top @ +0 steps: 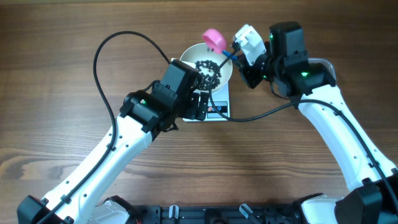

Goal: Scoop item into bowl and weigh 150g on scale
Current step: 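Carry the scoop over the white bowl and tip beans in, then move the empty scoop back to the bean tub with the right gripper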

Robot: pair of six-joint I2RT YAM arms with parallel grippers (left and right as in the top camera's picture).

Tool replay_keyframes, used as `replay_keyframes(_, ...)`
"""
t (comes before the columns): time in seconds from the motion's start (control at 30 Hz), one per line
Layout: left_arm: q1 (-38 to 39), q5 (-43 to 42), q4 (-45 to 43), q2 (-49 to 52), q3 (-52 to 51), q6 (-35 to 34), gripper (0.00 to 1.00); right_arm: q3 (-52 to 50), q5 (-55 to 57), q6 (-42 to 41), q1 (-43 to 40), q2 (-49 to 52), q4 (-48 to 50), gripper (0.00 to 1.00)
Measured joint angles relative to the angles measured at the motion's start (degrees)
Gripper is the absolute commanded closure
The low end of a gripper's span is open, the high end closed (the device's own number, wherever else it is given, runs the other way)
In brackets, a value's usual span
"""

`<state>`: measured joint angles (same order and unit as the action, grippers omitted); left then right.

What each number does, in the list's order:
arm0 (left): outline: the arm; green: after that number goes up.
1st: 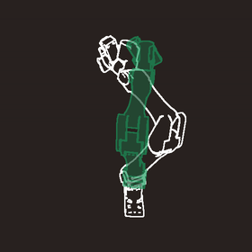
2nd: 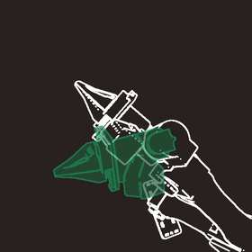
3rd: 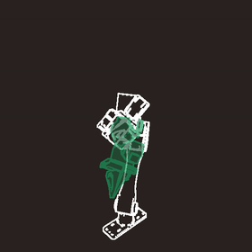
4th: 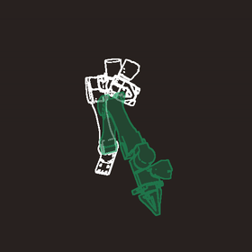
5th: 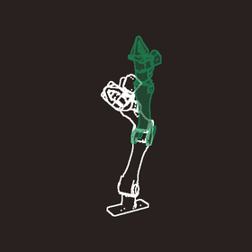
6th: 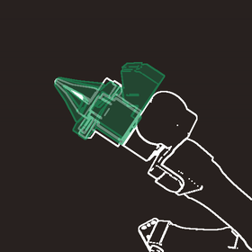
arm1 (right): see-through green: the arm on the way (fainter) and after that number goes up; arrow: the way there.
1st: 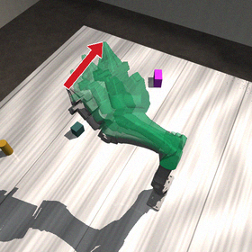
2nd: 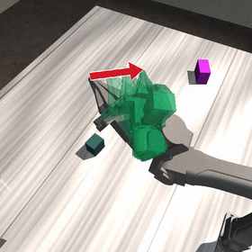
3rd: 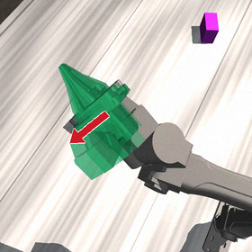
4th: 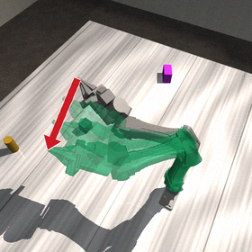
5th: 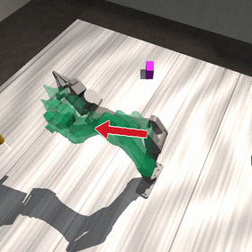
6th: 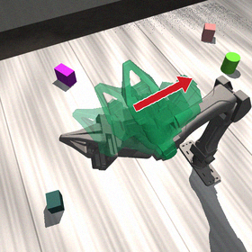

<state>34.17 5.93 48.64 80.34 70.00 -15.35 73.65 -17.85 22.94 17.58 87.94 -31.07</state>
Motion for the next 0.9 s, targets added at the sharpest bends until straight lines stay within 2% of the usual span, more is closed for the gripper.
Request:
replay_keyframes(0.3,0.00,0.00,0.00,0.00,0.00,0.00,0.00,0.00,2.25,-2.32,0.00,-2.67,3.56,0.96)
replay_keyframes(0.4,0.00,0.00,0.00,0.00,0.00,0.00,0.00,0.00,0.96,-11.67,-0.72,-3.85,3.37,0.96)
replay_keyframes(0.47,0.00,0.00,-0.02,0.00,0.00,0.00,0.00,0.00,0.68,-14.34,-2.36,-3.89,3.17,0.96)
replay_keyframes(0.57,0.00,0.00,0.00,0.00,0.00,0.00,0.00,0.02,0.11,-17.59,-11.30,-4.81,0.46,0.96)
replay_keyframes(0.73,0.00,0.00,-0.02,0.00,0.00,0.00,0.00,0.02,0.35,-17.77,-26.34,-7.61,-9.01,0.96)
replay_keyframes(0.9,0.00,0.00,-0.02,0.00,0.00,0.00,0.00,0.02,6.75,-16.46,-31.80,-7.56,-16.96,0.96)
